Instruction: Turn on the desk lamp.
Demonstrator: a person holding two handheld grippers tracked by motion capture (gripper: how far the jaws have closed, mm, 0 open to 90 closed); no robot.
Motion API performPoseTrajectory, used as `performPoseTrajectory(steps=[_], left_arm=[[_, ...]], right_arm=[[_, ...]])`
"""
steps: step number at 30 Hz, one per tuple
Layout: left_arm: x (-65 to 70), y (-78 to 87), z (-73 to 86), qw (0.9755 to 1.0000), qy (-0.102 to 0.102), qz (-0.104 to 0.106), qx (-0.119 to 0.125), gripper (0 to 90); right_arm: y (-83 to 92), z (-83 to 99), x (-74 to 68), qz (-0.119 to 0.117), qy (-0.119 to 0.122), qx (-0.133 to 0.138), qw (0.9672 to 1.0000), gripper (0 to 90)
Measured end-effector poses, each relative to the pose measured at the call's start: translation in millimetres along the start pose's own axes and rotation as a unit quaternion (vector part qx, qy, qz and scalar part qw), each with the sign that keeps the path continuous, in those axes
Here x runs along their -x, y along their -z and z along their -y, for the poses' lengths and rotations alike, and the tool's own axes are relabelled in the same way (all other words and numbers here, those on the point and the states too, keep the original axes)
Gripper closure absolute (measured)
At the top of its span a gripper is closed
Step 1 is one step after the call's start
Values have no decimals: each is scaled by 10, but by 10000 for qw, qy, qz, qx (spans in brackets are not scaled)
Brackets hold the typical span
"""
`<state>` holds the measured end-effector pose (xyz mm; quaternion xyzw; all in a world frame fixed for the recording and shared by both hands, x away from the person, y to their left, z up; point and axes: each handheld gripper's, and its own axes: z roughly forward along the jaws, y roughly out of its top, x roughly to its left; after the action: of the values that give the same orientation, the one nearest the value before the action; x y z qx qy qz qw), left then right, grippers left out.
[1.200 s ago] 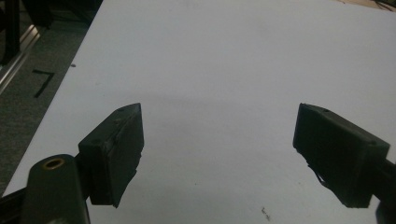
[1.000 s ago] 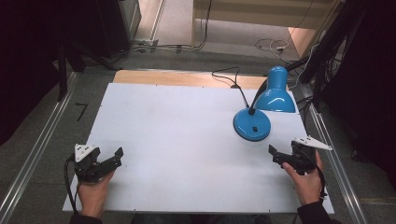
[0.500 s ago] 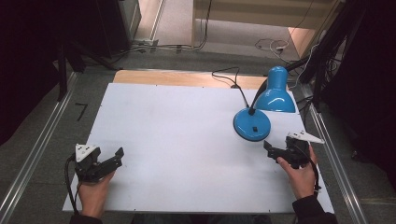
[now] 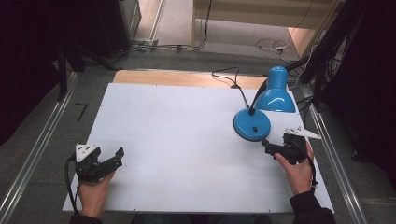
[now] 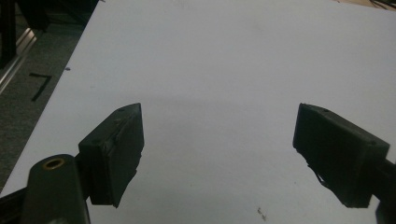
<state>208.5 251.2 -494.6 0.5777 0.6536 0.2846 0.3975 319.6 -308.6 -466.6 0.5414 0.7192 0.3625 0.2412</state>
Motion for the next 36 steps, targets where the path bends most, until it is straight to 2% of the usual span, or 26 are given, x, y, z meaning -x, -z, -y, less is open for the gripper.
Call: performPoseTrajectory(steps=[2, 21, 29, 36], left_arm=[[-1, 2, -2, 10000, 1, 7, 10, 170], [1, -3, -3, 10000, -1, 21, 10, 170], [3, -3, -3, 10000, -9, 18, -1, 170], [1, -3, -4, 10000, -1, 31, 3, 170]], right_arm=[[-9, -7, -8, 5, 6, -8, 10000, 107], [-149, -129, -94, -70, 84, 89, 9999, 145], [-208, -172, -116, -118, 84, 126, 9998, 221], [-285, -198, -126, -135, 134, 154, 9997, 346]])
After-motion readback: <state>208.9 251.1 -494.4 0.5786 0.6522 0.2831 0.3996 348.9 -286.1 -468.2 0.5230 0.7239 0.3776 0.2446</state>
